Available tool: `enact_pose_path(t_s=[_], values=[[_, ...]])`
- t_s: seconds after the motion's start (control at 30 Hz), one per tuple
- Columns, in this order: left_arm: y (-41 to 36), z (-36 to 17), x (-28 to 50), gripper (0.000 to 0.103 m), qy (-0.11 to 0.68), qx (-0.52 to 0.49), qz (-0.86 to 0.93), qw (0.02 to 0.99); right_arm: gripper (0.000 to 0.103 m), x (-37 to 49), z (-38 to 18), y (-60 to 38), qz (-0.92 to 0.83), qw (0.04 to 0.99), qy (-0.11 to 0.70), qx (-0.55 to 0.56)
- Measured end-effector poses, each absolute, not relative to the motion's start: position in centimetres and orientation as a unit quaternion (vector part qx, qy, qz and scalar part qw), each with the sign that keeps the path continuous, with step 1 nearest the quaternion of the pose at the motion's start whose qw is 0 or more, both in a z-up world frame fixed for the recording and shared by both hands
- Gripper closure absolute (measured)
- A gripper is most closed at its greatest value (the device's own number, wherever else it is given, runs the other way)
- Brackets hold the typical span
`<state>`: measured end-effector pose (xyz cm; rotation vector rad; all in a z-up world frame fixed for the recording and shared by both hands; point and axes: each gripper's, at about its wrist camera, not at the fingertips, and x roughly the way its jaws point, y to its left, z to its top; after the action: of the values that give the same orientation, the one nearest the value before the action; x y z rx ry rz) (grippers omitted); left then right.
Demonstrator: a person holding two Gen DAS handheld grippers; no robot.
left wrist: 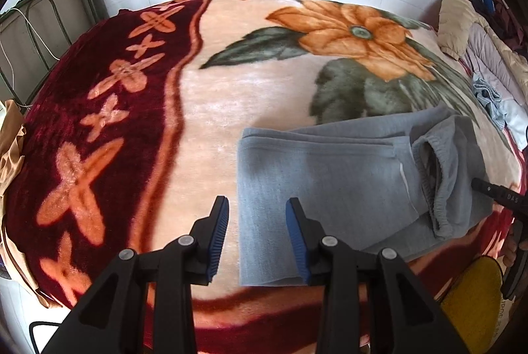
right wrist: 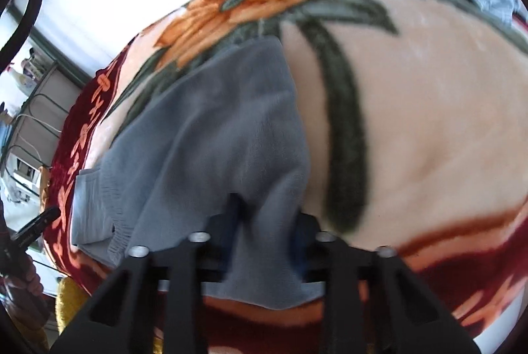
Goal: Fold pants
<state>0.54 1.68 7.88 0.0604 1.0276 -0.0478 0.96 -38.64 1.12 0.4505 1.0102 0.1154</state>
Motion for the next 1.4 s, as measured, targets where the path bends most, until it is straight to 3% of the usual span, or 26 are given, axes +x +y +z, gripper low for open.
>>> enact_pose_path(t_s=[0.27, 0.57, 0.8, 1.07, 1.23, 1.4], values=[[2.7, 8.7, 0.6, 0.060, 0.492, 0.013, -0.024, 0.870, 0.090, -0.9, 9.7, -34.6, 0.083, 0.893, 0.410, 0.166], [5.1, 10.3, -0.6, 0.059, 0.489, -0.011, -0.029, 0.872, 0.092, -1.1, 16.2, -22.3, 0.174, 0.909, 0.373, 0.067], [8.2, 10.4, -1.4, 0.059, 0.489, -0.035, -0.011, 0.872, 0.092, 0.8, 14.9, -12.8, 0.232, 0.887, 0.399, 0.020], [10.9, 9.4, -1.6, 0.059, 0.495, -0.052, 0.003, 0.867, 0.092, 3.1, 9.0, -4.8, 0.266, 0.848, 0.458, -0.005], [11.2, 8.7, -1.6, 0.059, 0.500, -0.051, 0.004, 0.865, 0.082, 3.8, 6.8, -4.6, 0.294, 0.822, 0.485, 0.051], [11.0, 8.6, -1.5, 0.059, 0.502, -0.055, 0.001, 0.863, 0.070, 2.8, 9.0, -5.3, 0.297, 0.833, 0.464, 0.054]])
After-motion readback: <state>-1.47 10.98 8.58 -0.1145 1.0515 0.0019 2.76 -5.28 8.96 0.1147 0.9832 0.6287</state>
